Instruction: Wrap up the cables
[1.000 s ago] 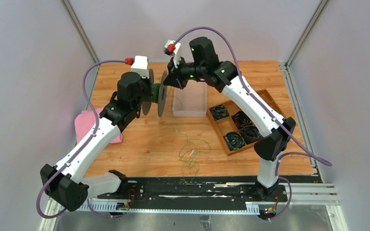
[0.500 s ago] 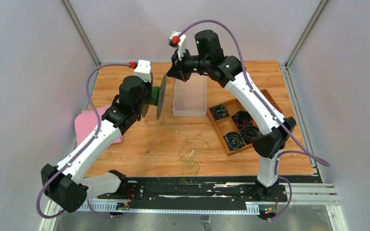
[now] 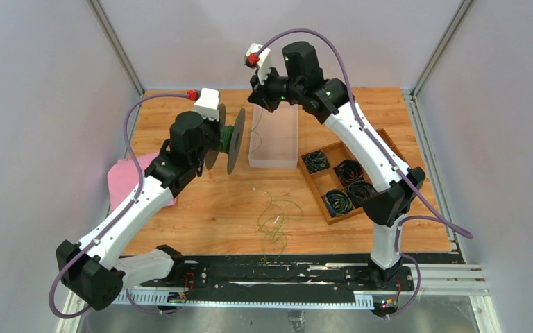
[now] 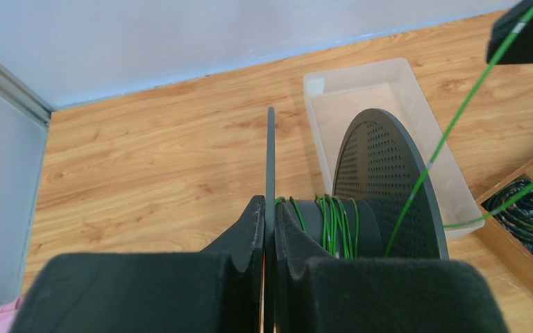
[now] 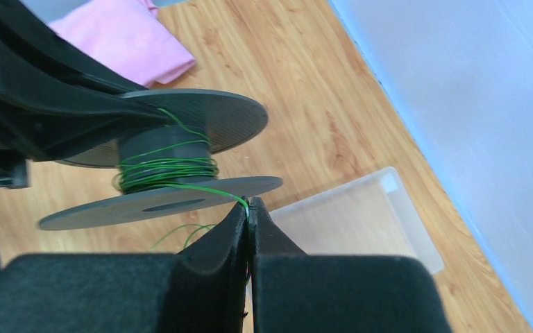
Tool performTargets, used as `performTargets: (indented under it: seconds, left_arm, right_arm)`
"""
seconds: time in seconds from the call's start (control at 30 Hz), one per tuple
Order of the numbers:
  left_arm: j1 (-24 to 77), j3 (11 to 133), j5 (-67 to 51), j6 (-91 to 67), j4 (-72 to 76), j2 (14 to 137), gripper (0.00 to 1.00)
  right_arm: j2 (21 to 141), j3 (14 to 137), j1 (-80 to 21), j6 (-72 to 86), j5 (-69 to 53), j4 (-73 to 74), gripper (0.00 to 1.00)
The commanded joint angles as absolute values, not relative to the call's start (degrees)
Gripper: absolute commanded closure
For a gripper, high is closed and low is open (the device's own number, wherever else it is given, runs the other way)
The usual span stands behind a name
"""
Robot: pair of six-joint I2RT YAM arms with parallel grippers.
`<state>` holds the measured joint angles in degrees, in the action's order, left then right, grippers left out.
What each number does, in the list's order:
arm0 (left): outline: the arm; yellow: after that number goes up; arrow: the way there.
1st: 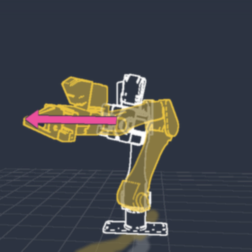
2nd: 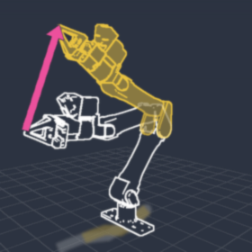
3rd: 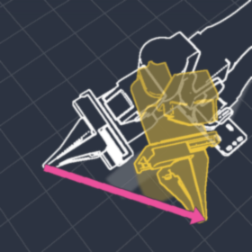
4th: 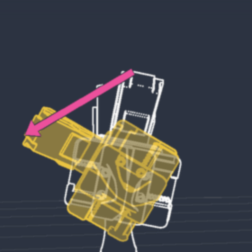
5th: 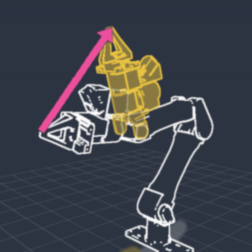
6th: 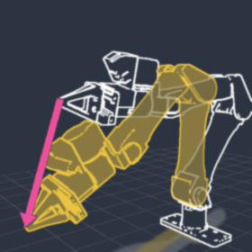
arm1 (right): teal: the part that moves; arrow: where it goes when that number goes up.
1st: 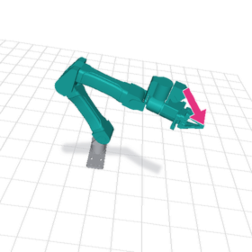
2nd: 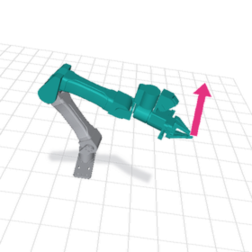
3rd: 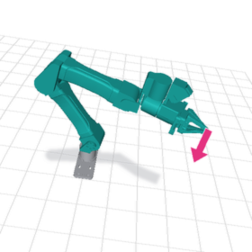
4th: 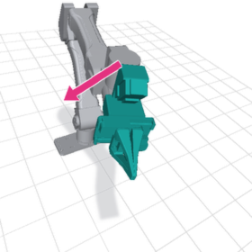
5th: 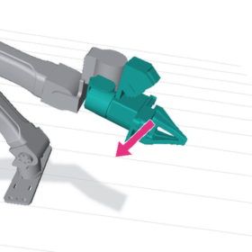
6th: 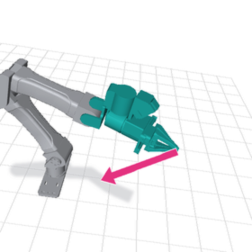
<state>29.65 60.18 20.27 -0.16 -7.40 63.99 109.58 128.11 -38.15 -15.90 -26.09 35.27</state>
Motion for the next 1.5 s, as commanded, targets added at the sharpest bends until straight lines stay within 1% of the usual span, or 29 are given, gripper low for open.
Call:
performTargets:
  seconds: [0.0,0.33,0.7,1.03,1.23,1.47]
  left_arm:
    - [30.0,61.0,18.7,-0.2,-6.7,61.8,1.0]
    - [30.0,61.8,14.5,-2.4,-8.6,60.9,1.0]
    - [29.9,66.5,13.2,-5.4,-13.5,59.9,1.0]
    - [28.7,68.2,11.7,-6.6,-15.1,59.2,1.0]
    - [27.2,69.4,9.5,-8.6,-15.8,59.1,1.0]
    - [25.7,70.1,6.2,-11.1,-16.3,59.2,1.0]
  right_arm:
    - [111.2,130.7,-37.2,-21.1,-18.6,35.2,0.99]
    - [113.3,129.8,-36.5,-23.3,-16.3,34.6,0.98]
    - [113.2,122.7,-34.9,-23.6,-16.1,32.3,0.94]
    - [114.8,117.7,-33.5,-23.2,-16.5,30.6,0.93]
    - [113.9,112.5,-32.4,-21.6,-19.1,28.1,0.91]
    - [114.3,109.6,-32.2,-19.7,-24.9,26.6,0.89]
